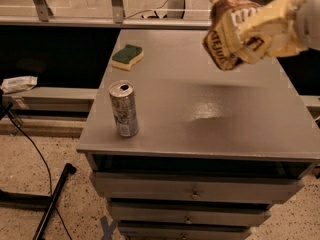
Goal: Move brown chip bag near redbull can
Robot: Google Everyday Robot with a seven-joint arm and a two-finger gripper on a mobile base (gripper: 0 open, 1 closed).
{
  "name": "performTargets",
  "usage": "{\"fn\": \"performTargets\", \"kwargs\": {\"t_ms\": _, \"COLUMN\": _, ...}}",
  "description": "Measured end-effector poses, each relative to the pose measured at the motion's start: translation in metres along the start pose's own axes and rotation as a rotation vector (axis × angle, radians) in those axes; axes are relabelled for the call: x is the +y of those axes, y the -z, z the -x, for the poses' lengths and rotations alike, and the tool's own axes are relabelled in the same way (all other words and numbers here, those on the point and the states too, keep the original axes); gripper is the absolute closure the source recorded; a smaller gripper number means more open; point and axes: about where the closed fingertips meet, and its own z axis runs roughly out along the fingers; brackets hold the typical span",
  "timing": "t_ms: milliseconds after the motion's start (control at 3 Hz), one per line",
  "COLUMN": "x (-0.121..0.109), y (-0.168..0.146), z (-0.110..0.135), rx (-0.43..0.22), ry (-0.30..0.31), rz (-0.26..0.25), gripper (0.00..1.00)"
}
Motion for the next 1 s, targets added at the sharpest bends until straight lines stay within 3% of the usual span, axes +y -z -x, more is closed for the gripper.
{"fn": "performTargets", "kwargs": {"t_ms": 333, "x": 0.029, "y": 0.009, "z": 0.051, "rx": 0.002, "ry": 0.111, "rz": 0.010, "gripper": 1.00}}
{"fn": "performTargets", "kwargs": {"t_ms": 1000, "x": 0.055, "y": -0.049, "z": 0.149, "rx": -0.162, "ry": 0.300, "rz": 0.027, "gripper": 1.00}}
